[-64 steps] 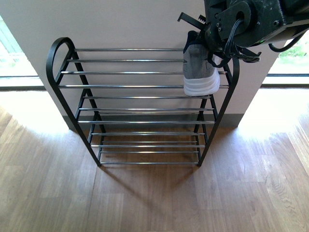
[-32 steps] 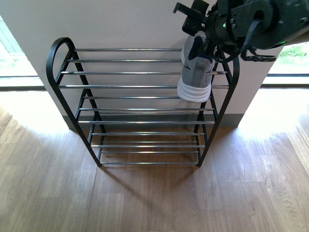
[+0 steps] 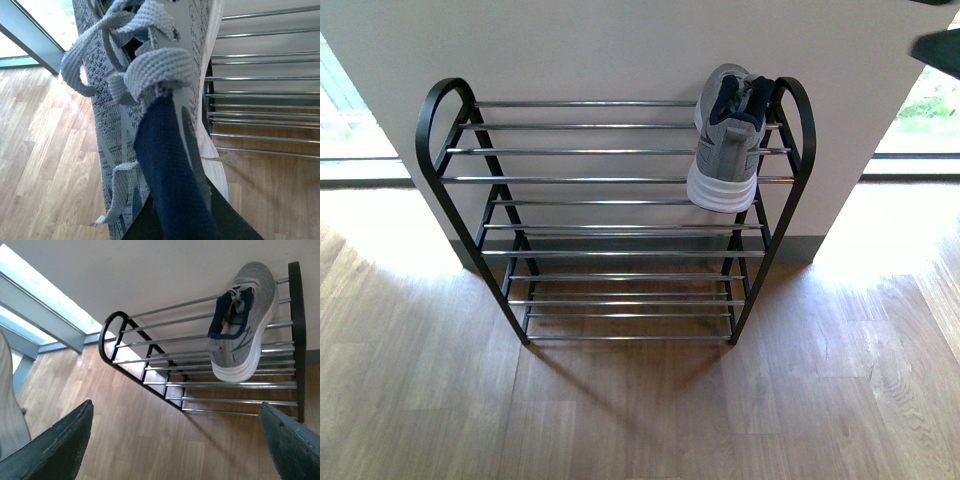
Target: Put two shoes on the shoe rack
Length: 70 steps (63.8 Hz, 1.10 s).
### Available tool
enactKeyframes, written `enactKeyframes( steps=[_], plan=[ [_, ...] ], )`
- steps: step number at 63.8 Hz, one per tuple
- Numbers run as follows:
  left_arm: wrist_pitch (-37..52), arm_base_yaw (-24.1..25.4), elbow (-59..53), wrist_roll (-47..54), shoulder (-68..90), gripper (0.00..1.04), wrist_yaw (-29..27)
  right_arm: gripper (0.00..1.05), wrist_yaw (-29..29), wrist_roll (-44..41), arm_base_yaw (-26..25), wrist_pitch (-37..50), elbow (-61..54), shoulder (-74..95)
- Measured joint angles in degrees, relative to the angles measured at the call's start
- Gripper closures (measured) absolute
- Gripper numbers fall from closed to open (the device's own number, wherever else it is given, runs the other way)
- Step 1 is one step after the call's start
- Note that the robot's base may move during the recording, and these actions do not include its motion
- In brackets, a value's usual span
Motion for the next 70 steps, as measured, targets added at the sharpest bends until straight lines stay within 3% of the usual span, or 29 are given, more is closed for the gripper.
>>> enactKeyframes(
  steps=[15,22,27,52,56,61,70],
  plan=[
    [0.0,0.0,0.0,0.0,0.0,1.02,0.0,0.09,-2.1,-4.9,-4.6,-4.2,-7.5,-17.4],
    [0.0,0.0,0.0,0.0,0.0,1.02,0.2,0.26,18.0,-15.1,-2.1,9.6,-12.9,-17.7],
    [0.0,0.0,0.0,0.0,0.0,1.02,0.0,0.38,24.3,-20.2,-3.0,12.3,-15.4,-19.9],
    [0.0,0.0,0.0,0.0,0.0,1.02,-0.3,1.03,19.6,-25.6,-9.0,8.2,-21.8,-30.9],
    [0.0,0.0,0.0,0.0,0.0,1.02,-0.2,1.03,18.9,-25.9,-9.7,7.3,-22.4,-32.2],
    [0.0,0.0,0.0,0.0,0.0,1.02,0.2,1.03,13.8,-25.9,-13.7,5.7,-23.1,-34.6],
    [0.0,0.0,0.0,0.0,0.0,1.02,-0.1,1.03,13.4,-25.9,-15.5,3.4,-24.0,-38.0]
  ],
)
